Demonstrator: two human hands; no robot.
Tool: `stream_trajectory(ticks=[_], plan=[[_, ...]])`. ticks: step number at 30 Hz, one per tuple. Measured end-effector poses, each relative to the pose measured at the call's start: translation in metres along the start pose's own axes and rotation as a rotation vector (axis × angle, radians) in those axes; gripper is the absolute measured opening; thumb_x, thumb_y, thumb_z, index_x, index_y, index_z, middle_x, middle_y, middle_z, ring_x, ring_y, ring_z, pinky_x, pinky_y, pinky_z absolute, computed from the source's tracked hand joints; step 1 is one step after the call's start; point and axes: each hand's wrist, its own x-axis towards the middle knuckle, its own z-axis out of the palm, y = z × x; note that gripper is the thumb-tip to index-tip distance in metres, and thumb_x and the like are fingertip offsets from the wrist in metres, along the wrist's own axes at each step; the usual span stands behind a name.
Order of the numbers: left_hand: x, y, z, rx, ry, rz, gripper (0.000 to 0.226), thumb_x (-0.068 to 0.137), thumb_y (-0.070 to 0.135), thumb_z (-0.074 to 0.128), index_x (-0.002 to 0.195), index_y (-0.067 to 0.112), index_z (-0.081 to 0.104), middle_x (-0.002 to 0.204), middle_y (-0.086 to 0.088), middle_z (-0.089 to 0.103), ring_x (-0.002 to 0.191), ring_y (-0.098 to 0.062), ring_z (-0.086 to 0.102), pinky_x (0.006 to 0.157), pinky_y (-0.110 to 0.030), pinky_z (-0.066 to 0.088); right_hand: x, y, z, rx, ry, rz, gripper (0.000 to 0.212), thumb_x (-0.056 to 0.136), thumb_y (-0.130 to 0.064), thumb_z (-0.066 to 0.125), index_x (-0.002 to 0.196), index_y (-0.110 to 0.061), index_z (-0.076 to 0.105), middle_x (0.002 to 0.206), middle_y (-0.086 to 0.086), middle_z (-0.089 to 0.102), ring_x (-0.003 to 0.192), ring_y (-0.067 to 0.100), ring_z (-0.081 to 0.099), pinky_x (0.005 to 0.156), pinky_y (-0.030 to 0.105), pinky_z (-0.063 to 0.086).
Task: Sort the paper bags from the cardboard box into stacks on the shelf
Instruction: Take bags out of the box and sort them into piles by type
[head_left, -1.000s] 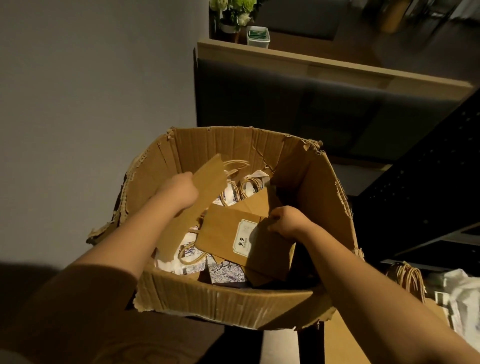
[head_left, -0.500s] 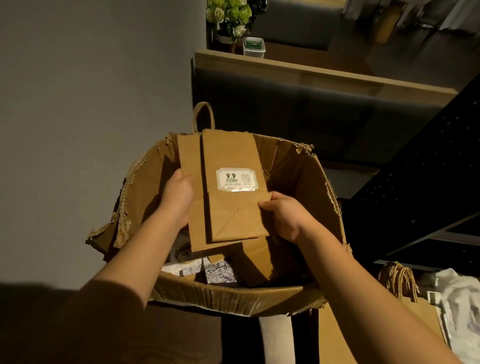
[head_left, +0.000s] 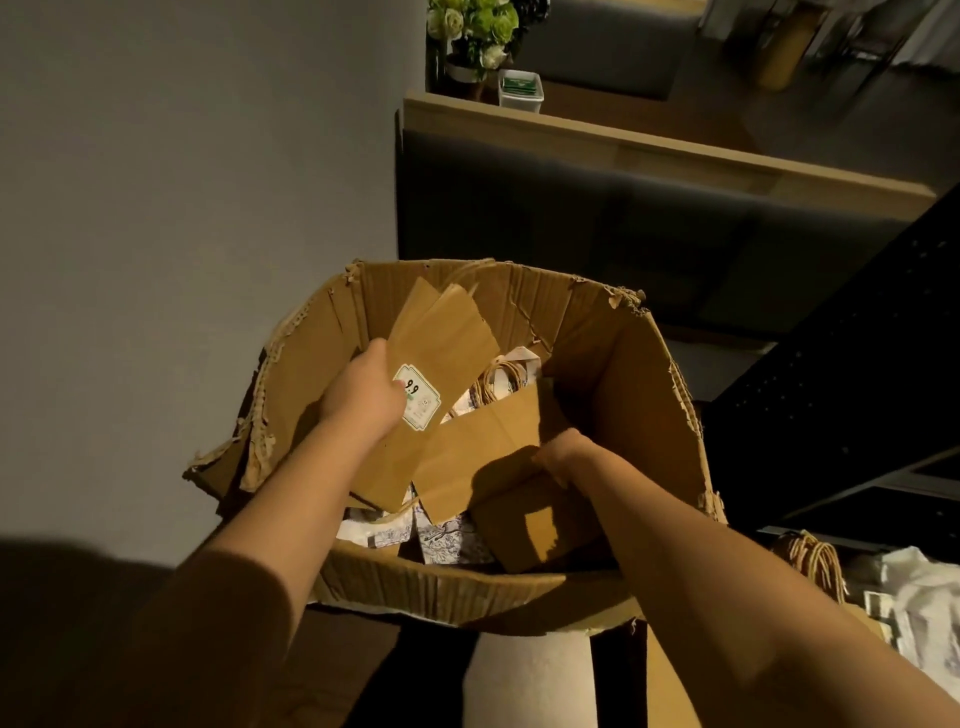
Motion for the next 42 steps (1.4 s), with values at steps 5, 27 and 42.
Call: stream_trajectory(ticks=[5, 27, 42], plan=[[0.002, -0.001, 0.006, 0.093, -0.009, 0.008, 0.018, 0.098, 0.021, 0.047, 0.113, 0.011, 0.043, 0.115, -0.012, 0.061, 0.099, -0.035, 0.06, 0.074, -0.038, 0.047, 0.014, 0.007, 0.004, -0.08, -0.03, 0.067, 0.056, 0.093, -0.006, 0.056, 0.146, -0.012, 0.037, 0.142, 0.015, 0.043, 0.125, 0.031, 0.049, 0.101, 0.039, 0.046], [0.004, -0.011, 0.011, -0.022, -0.081, -0.015, 0.017, 0.094, 0.02, 0.051, 0.11, 0.015, 0.05, 0.112, -0.007, 0.062, 0.096, -0.032, 0.06, 0.08, -0.041, 0.051, 0.013, 0.003, 0.009, 0.144, -0.16, 0.175, 0.012, 0.097, -0.019, 0.052, 0.098, -0.011, 0.059, 0.077, 0.008, 0.057, 0.065, 0.02, 0.056, 0.062, 0.028, 0.046], [0.008, -0.012, 0.012, 0.009, -0.16, -0.023, 0.031, 0.093, 0.022, 0.051, 0.124, 0.019, 0.048, 0.118, -0.006, 0.062, 0.103, -0.033, 0.06, 0.089, -0.046, 0.051, 0.022, -0.019, 0.047, 0.635, -0.174, 0.283, 0.027, 0.086, -0.032, 0.068, 0.093, -0.006, 0.063, 0.082, 0.008, 0.066, 0.073, 0.021, 0.062, 0.07, 0.031, 0.05]])
